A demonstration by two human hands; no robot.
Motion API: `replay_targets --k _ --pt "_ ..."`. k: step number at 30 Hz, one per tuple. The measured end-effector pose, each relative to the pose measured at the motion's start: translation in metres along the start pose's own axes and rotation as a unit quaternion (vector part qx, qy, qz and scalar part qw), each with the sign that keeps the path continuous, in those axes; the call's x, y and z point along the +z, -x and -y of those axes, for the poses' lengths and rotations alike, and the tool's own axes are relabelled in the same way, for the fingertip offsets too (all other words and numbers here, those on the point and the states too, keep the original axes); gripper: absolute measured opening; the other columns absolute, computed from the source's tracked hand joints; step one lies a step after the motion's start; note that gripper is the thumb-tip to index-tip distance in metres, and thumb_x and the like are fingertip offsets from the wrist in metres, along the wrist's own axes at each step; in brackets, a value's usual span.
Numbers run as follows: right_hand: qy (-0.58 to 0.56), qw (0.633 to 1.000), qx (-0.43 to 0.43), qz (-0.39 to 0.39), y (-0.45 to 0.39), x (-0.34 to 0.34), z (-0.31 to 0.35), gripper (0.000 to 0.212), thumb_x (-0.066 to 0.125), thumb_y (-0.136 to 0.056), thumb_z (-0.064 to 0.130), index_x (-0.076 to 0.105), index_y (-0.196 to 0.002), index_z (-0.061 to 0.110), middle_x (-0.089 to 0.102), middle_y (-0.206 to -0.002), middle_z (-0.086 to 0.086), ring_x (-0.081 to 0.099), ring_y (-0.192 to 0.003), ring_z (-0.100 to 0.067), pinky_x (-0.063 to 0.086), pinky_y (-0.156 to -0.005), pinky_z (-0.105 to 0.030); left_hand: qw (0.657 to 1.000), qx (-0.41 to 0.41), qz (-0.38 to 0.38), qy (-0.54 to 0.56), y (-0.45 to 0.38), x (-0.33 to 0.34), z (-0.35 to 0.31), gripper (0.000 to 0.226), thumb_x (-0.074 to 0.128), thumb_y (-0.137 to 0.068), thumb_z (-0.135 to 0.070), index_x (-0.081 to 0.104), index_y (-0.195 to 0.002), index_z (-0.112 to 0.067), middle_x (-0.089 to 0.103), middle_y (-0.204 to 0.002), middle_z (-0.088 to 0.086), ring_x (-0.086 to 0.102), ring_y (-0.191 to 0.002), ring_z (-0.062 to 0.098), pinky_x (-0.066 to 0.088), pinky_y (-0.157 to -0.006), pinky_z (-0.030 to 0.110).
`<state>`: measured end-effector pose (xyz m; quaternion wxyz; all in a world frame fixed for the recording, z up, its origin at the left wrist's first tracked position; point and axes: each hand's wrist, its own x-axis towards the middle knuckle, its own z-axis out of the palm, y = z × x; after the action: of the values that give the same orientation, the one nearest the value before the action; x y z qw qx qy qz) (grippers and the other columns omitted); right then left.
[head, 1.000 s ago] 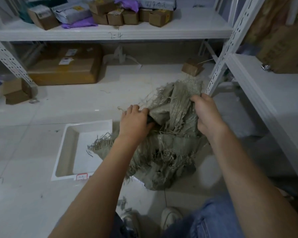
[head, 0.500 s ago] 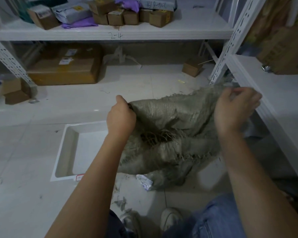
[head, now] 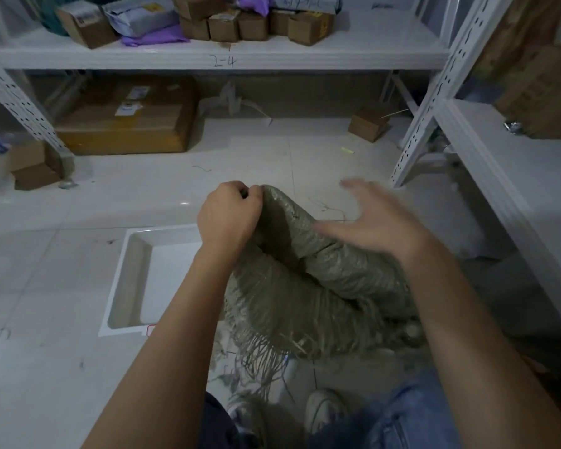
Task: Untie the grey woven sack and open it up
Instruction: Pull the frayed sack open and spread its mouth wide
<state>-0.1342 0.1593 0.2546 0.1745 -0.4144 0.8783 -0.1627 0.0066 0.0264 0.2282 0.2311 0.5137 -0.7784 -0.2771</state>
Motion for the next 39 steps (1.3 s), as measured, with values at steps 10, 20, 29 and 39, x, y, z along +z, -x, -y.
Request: replay_targets --k 10,20,29,39 --pt "-0.177 0.976 0.051 0.115 -0.021 0.013 -0.049 0.016 0.061 -0.088 0.022 0.068 -0.087 0.008 0.067 -0.087 -0.007 0.06 -0.075 -0.015 0.046 -0.057 -0.018 0.999 -0.047 0.001 0.011 -0.008 -0.023 0.023 0.051 0.05 -0.082 -0.047 0.072 -0.079 -0.001 0.067 -0.074 0.02 0.058 -0.067 0.03 0.05 -0.07 0.036" --pt "-0.462 0.821 0.171 0.288 -0.041 0.017 -0.07 0.039 0.062 -0.075 0.037 0.07 -0.1 0.007 0.075 -0.094 -0.012 0.071 -0.083 -0.023 0.056 -0.082 -0.035 0.917 -0.316 0.086 0.226 -0.022 -0.021 0.064 0.024 0.056 -0.078 -0.025 0.057 -0.087 -0.003 0.053 -0.074 0.01 0.049 -0.066 0.023 0.039 -0.062 0.029" --pt "-0.287 0.848 0.304 0.324 -0.072 0.053 -0.099 0.023 0.043 -0.093 0.002 0.06 -0.084 -0.01 0.058 -0.086 -0.019 0.055 -0.077 -0.03 0.054 -0.07 -0.032 0.941 -0.135 0.206 -0.233 -0.027 0.028 0.109 0.046 0.055 -0.087 -0.026 0.05 -0.123 0.001 0.055 -0.128 0.023 0.054 -0.116 0.037 0.045 -0.093 0.038" --pt "-0.306 0.912 0.257 0.091 -0.082 0.054 -0.077 0.025 0.051 -0.091 0.022 0.055 -0.102 0.0 0.063 -0.09 -0.012 0.058 -0.084 -0.026 0.052 -0.069 -0.031 0.938 0.213 0.201 -0.184 0.031 0.118 0.056 0.046 0.043 -0.095 -0.033 0.039 -0.136 -0.013 0.048 -0.129 0.015 0.059 -0.105 0.038 0.047 -0.076 0.04"
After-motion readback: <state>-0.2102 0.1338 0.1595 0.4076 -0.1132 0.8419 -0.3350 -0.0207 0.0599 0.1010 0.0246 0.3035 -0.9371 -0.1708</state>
